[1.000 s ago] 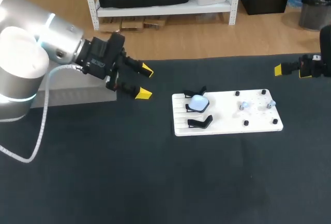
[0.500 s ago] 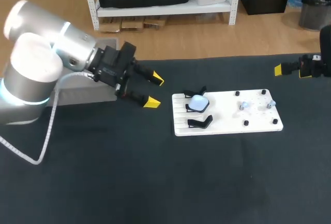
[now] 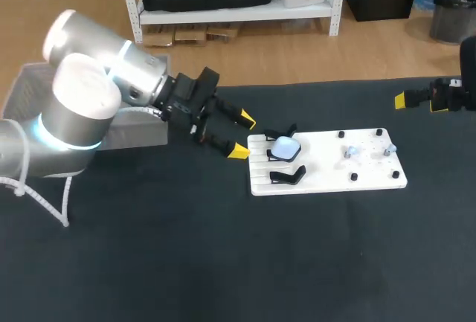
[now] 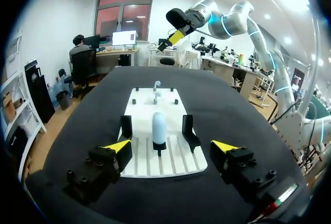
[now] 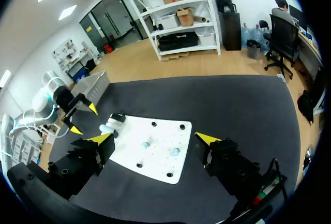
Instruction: Pick up each earbud case from the left stands, insert the matching earbuds, close the lid, and place the case in the box.
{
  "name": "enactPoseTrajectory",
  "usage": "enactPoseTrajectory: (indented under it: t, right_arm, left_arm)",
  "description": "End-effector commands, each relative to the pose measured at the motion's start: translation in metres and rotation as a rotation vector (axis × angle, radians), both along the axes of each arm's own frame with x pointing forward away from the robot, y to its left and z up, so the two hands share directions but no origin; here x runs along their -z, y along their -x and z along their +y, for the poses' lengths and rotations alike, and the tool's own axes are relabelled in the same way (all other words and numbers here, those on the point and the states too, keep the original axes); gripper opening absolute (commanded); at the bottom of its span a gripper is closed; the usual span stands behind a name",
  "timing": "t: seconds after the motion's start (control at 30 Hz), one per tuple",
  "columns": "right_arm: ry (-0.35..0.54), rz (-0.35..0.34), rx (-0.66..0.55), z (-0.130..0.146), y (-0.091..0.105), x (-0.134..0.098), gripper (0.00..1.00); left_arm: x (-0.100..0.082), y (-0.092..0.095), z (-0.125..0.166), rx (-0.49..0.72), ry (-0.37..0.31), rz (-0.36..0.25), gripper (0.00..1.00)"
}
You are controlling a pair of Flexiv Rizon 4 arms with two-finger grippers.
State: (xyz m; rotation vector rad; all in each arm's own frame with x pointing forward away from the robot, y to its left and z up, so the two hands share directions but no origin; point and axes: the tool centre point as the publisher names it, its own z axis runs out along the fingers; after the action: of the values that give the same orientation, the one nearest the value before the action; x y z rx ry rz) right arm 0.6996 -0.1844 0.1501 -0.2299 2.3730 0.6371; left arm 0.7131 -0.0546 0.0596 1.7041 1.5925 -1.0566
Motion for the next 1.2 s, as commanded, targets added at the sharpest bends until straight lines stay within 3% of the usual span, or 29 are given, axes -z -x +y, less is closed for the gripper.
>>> enactPoseTrajectory:
  t: [0.03, 0.13, 0.23, 0.3, 0.33, 0.53, 0.67, 0.87, 1.0, 1.2]
  right_arm:
    - [-0.002, 0.001, -0.004, -0.001, -0.001, 0.000, 1.00]
    - [-0.002, 0.001, -0.004, -0.001, -0.001, 0.000, 1.00]
    - [-0.002, 0.001, -0.004, -0.001, -0.001, 0.000, 1.00]
    - [-0.002, 0.001, -0.004, -0.001, -0.001, 0.000, 1.00]
    - [-0.002, 0.001, -0.004, -0.001, -0.001, 0.000, 1.00]
    - [-0.002, 0.001, -0.004, -0.001, -0.001, 0.000, 1.00]
    - [-0.002, 0.001, -0.004, -0.001, -0.001, 0.000, 1.00]
    - [-0.002, 0.001, -0.004, -0.001, -0.001, 0.000, 1.00]
    - [-0.002, 0.001, -0.004, -0.001, -0.001, 0.000, 1.00]
    - [-0.002, 0.001, -0.004, -0.001, -0.001, 0.000, 1.00]
  left_arm:
    - [0.009, -0.007, -0.006, 0.056, 0.018, 0.027, 1.00]
    - [0.014, -0.007, -0.011, 0.063, 0.027, 0.024, 1.00]
    - [0.017, -0.008, -0.016, 0.066, 0.040, 0.025, 0.91]
    - [0.018, -0.008, -0.018, 0.067, 0.048, 0.023, 0.66]
    - [0.019, -0.008, -0.020, 0.069, 0.052, 0.025, 0.64]
    - [0.025, -0.006, -0.029, 0.073, 0.061, 0.023, 0.75]
    - [0.026, -0.008, -0.035, 0.072, 0.069, 0.024, 0.65]
    - [0.028, -0.006, -0.042, 0.079, 0.083, -0.002, 0.43]
    - [0.031, -0.002, -0.047, 0.087, 0.083, -0.005, 0.47]
    - [0.036, -0.003, -0.054, 0.062, 0.089, 0.012, 0.45]
